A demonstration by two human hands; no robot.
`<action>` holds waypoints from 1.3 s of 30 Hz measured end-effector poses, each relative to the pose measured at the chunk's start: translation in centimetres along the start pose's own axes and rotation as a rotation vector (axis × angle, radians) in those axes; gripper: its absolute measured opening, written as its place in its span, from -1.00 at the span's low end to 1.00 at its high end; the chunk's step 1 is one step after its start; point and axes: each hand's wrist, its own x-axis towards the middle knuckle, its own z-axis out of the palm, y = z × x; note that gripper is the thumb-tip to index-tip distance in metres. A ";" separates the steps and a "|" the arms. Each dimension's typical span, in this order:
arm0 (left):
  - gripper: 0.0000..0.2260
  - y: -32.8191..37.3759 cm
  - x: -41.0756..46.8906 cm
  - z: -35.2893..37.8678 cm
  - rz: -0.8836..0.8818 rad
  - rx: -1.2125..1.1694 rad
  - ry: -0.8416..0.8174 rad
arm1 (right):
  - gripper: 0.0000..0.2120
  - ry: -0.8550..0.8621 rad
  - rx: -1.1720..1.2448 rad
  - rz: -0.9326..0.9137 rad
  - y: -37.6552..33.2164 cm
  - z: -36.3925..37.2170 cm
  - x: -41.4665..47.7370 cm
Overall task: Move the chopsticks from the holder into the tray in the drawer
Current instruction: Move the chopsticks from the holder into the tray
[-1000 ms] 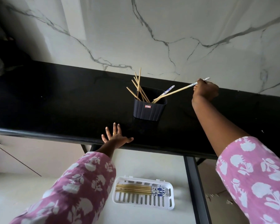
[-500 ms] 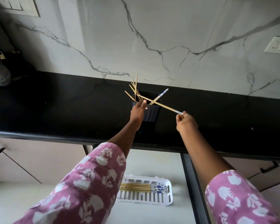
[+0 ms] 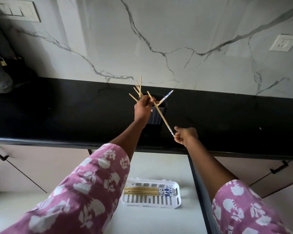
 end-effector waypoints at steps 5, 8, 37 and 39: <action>-0.86 -0.1 0.0 0.1 0.025 0.097 -0.036 | -0.72 0.064 -0.436 -0.629 -1.1 0.7 -1.0; -0.79 -0.3 -0.3 0.4 0.009 0.121 -0.054 | -0.72 -0.021 -0.580 -0.830 -1.7 1.2 -2.3; -0.10 -12.9 -0.4 -6.8 -0.699 1.051 -0.406 | -0.82 -0.617 -1.334 -0.513 19.9 2.0 0.3; -0.05 -13.0 -0.5 -6.6 -0.703 1.073 -0.422 | -0.85 -0.636 -1.438 -0.526 21.0 2.0 0.4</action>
